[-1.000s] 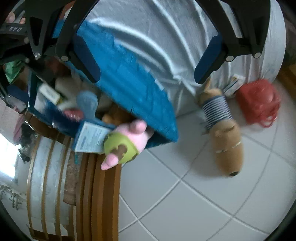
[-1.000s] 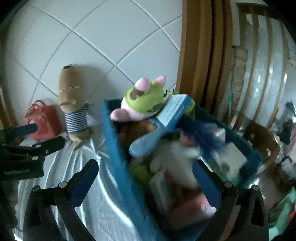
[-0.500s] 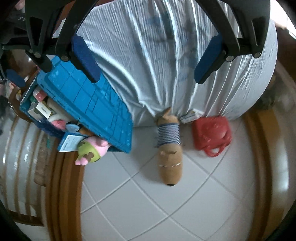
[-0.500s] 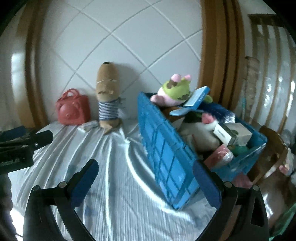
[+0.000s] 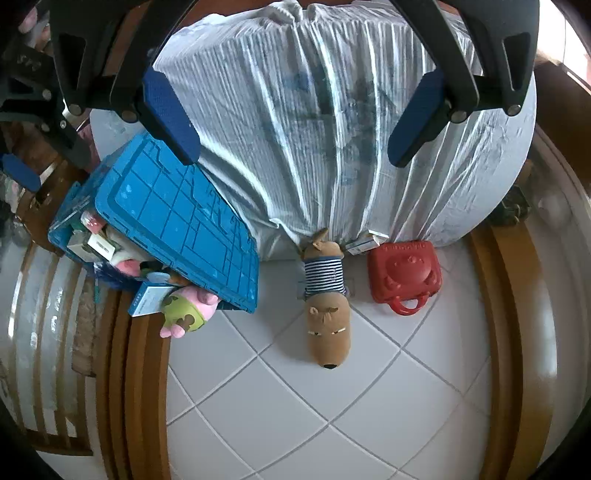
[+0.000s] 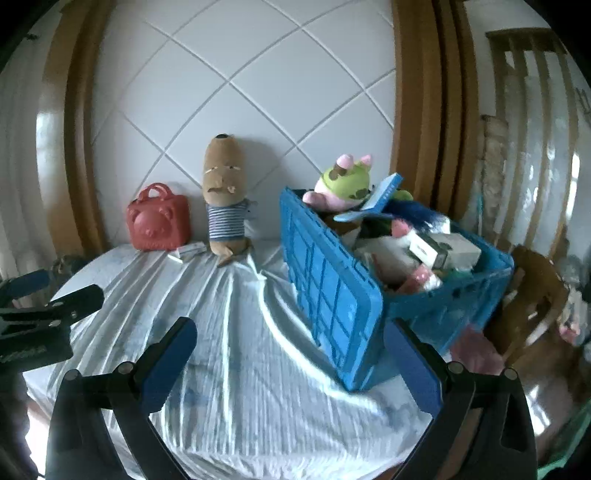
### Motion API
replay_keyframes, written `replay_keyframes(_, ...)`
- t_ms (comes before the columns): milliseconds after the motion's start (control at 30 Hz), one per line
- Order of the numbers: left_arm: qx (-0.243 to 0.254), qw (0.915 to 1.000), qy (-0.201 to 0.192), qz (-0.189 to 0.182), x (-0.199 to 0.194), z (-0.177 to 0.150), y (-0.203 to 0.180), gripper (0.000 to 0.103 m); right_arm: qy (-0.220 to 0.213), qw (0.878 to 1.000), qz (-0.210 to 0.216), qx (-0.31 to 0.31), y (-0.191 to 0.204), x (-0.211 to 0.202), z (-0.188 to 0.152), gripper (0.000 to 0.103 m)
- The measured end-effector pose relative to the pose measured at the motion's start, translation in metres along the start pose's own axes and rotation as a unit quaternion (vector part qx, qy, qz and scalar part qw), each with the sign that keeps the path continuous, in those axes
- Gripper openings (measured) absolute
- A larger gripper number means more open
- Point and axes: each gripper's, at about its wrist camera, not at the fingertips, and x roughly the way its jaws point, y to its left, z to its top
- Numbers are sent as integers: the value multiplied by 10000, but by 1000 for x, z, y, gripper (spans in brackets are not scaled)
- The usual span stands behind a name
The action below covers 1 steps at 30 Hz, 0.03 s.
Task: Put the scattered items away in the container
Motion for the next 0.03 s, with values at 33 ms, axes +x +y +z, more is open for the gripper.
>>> replay_keyframes(33,17,10000,2,-28,-2,-1,1,103,-9,10000,-26,11,2,-3,-1,103)
